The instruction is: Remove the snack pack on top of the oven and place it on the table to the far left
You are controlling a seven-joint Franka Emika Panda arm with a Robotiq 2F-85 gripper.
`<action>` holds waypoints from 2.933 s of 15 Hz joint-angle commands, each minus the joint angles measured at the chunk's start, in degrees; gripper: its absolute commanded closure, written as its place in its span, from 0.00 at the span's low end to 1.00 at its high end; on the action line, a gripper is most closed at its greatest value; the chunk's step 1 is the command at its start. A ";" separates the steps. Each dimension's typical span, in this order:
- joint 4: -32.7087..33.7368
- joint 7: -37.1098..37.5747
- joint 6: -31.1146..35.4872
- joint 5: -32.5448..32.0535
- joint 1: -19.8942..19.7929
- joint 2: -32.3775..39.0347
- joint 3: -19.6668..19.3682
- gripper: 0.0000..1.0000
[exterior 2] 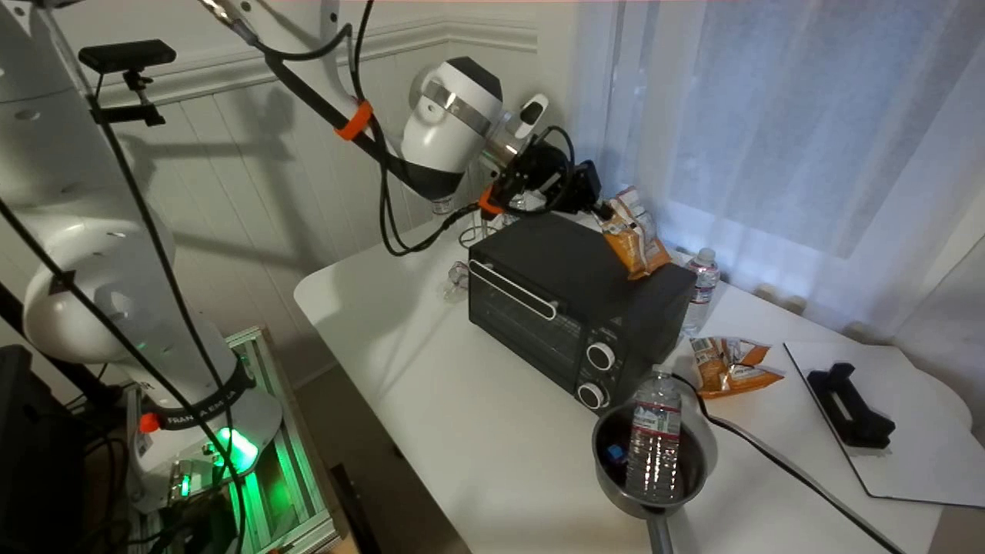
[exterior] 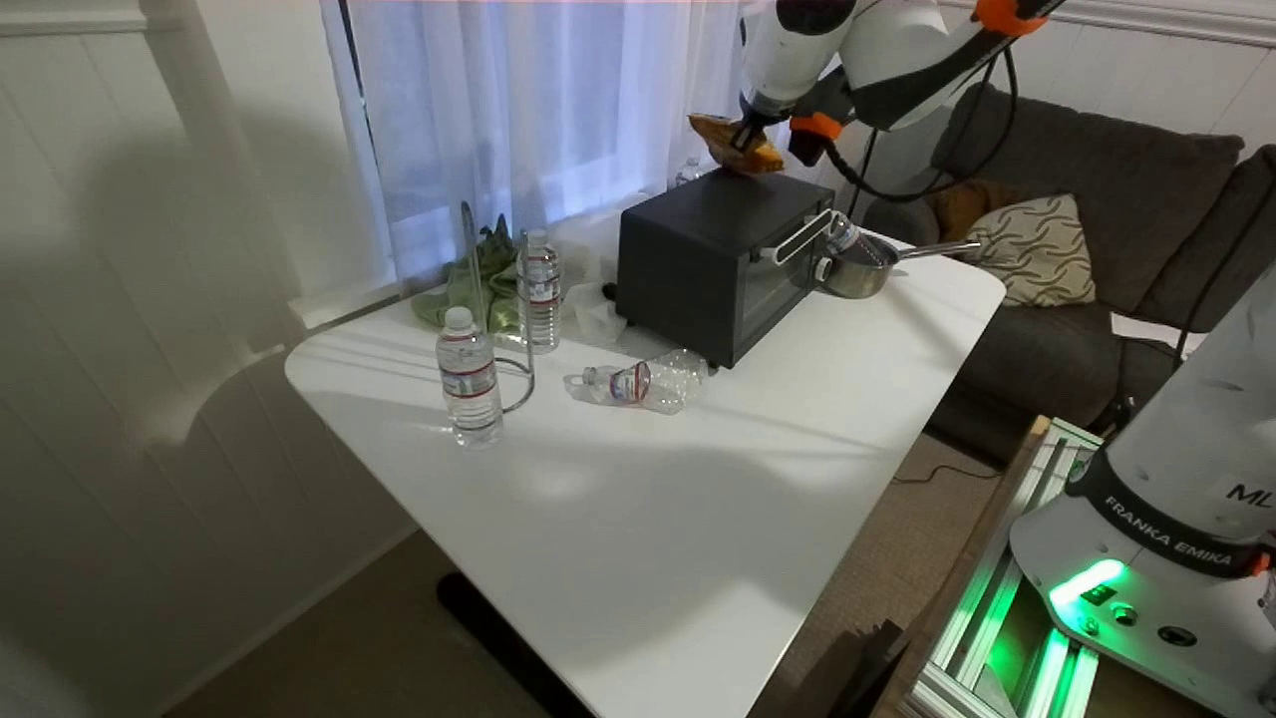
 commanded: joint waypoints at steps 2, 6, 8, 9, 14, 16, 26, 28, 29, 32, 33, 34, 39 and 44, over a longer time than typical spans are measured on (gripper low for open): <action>-9.41 -1.69 10.08 1.67 0.18 -13.67 0.28 1.00; -17.39 -11.78 21.73 10.76 1.15 -22.39 -0.31 1.00; -21.74 -18.86 25.88 17.16 2.87 -25.00 -0.51 1.00; -23.65 -21.36 27.29 19.24 4.23 -26.32 -0.46 1.00; -30.15 -27.56 31.84 23.63 13.09 -31.91 -1.21 1.00; -31.83 -29.61 31.38 26.00 17.92 -32.94 -2.65 1.00; -30.26 -30.57 27.09 30.81 29.36 -29.45 -8.30 0.98; -30.26 -30.57 27.09 30.81 29.22 -29.45 -8.28 1.00; -30.26 -32.16 26.90 31.42 32.41 -27.11 -10.17 1.00; -30.64 -34.41 29.28 33.67 41.79 -21.02 -16.40 1.00; -30.76 -35.04 30.11 34.65 45.49 -18.90 -18.89 1.00; -30.86 -35.08 31.38 35.12 48.81 -16.82 -21.25 1.00; -30.99 -32.31 35.11 30.87 55.40 -10.29 -26.57 1.00; -29.32 -29.90 34.04 18.04 48.76 -15.62 -24.00 1.00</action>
